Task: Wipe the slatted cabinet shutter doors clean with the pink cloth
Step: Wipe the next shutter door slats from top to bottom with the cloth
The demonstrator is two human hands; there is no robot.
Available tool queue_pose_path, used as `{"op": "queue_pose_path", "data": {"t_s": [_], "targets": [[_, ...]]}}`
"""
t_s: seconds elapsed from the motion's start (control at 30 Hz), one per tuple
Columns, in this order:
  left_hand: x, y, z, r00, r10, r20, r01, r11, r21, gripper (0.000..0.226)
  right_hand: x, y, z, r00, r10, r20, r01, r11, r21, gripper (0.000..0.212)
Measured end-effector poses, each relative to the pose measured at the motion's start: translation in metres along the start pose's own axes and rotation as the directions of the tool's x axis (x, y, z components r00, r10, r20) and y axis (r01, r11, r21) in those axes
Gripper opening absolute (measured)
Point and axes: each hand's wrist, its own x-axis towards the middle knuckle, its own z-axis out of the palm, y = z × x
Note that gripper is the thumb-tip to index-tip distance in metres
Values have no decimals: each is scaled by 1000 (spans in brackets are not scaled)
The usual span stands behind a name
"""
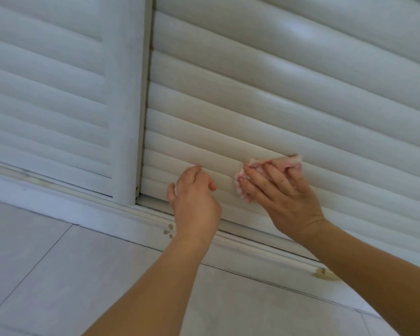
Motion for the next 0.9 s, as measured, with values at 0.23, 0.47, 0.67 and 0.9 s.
{"op": "queue_pose_path", "data": {"t_s": [0.23,0.47,0.67,0.9], "targets": [[5,-12,-8,999,-36,-36,29,984,-176,41,18,-19,-12,995,92,25,-92,996,3,55],[11,-22,-23,982,-163,-97,137,964,-230,31,126,-65,-23,998,57,-2,-57,997,43,53],[12,-26,-22,979,-192,-69,173,960,-221,34,98,-40,-19,998,14,-66,-10,999,53,53],[9,-32,-24,983,-183,-21,174,958,-229,36,6,-13,-18,992,100,75,-102,994,29,57]]}}
